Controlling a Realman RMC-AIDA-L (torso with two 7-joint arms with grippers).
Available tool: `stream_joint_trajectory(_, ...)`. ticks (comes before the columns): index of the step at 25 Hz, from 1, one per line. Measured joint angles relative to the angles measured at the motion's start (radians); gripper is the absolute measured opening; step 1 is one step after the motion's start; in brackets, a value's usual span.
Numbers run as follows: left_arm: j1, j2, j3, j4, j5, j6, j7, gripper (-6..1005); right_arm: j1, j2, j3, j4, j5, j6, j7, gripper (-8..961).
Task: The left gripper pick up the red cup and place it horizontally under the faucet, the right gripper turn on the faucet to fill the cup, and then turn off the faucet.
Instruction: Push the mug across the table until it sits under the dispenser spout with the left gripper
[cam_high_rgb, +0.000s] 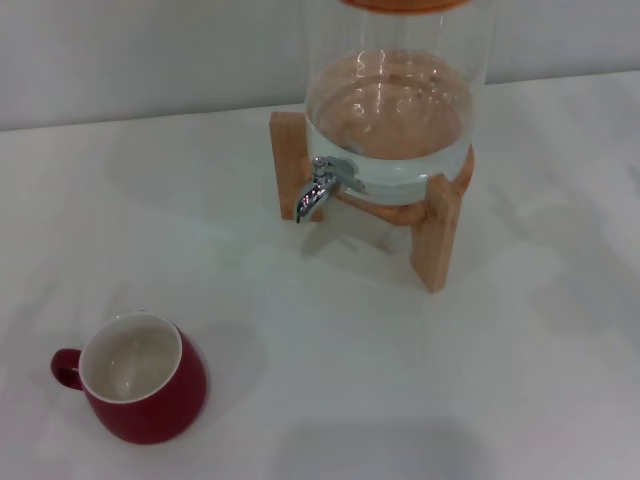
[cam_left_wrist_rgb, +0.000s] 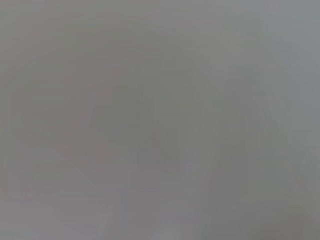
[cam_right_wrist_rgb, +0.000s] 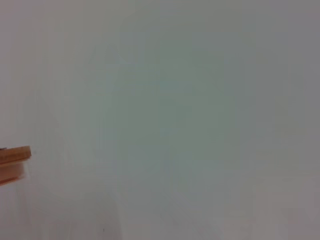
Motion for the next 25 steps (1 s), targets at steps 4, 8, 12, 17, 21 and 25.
stream_joint_trajectory(4, -0.001, -0.001, 0.002, 0.000, 0.006, 0.009, 0.002, 771, 0.000, 0.000, 0.004, 0.000, 0.000, -0.001, 0.000, 720)
stream_joint_trajectory(8, 0.006, -0.002, 0.007, -0.011, 0.025, 0.013, 0.003, 771, 0.002, 0.000, 0.017, 0.000, 0.000, -0.003, 0.002, 720)
stream_joint_trajectory(12, 0.009, -0.005, 0.008, -0.026, 0.084, 0.011, 0.004, 772, 0.004, 0.000, 0.039, -0.005, 0.000, -0.007, 0.004, 720)
stream_joint_trajectory(17, 0.013, -0.006, 0.008, -0.038, 0.165, 0.004, 0.003, 772, 0.005, 0.000, 0.046, -0.006, 0.001, -0.014, 0.006, 720)
stream_joint_trajectory(21, 0.008, -0.006, 0.008, -0.038, 0.248, 0.010, -0.001, 771, 0.007, 0.000, 0.047, -0.006, 0.001, -0.016, 0.007, 721)
stream_joint_trajectory(25, 0.004, -0.004, 0.006, -0.030, 0.311, 0.014, 0.004, 770, 0.009, 0.000, 0.047, -0.007, 0.001, -0.016, 0.007, 721)
